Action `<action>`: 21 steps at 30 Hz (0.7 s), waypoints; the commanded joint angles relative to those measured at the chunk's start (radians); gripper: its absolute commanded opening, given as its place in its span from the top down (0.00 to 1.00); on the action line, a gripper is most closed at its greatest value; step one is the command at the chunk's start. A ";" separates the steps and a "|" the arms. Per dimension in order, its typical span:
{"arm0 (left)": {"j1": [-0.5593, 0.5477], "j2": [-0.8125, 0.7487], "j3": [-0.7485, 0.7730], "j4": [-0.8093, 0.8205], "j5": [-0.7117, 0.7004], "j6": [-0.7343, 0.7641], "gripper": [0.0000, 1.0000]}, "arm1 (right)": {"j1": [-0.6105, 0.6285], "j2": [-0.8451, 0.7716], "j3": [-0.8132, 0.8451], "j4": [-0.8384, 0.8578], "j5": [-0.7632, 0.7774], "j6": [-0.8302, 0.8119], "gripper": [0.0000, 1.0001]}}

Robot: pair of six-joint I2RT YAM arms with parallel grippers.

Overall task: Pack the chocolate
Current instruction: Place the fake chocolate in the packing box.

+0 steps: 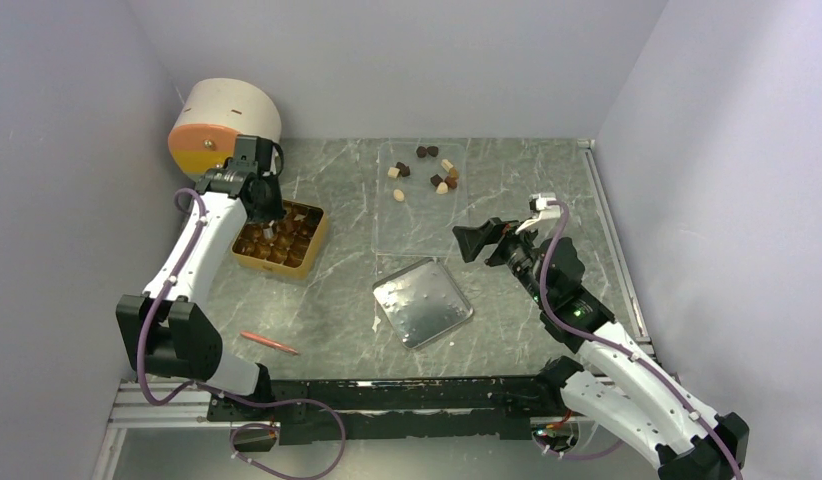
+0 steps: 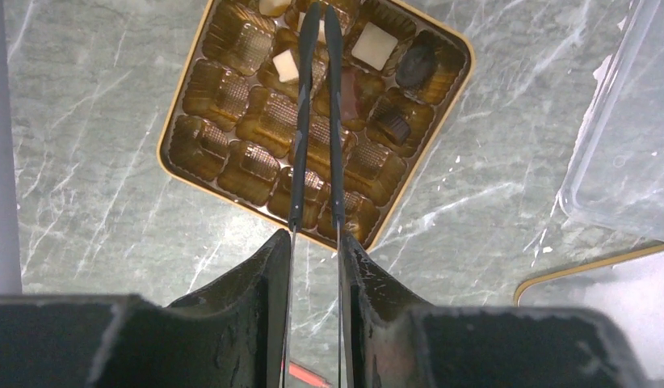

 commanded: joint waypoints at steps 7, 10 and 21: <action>0.004 -0.018 -0.024 0.000 0.064 0.008 0.73 | -0.001 -0.015 -0.001 0.015 0.013 -0.005 0.00; 0.004 -0.023 -0.028 0.000 0.079 0.010 0.73 | -0.001 -0.012 -0.008 0.024 0.008 0.001 0.00; 0.004 -0.020 -0.031 0.020 0.190 0.012 0.73 | -0.001 -0.007 -0.013 0.030 0.004 0.004 0.00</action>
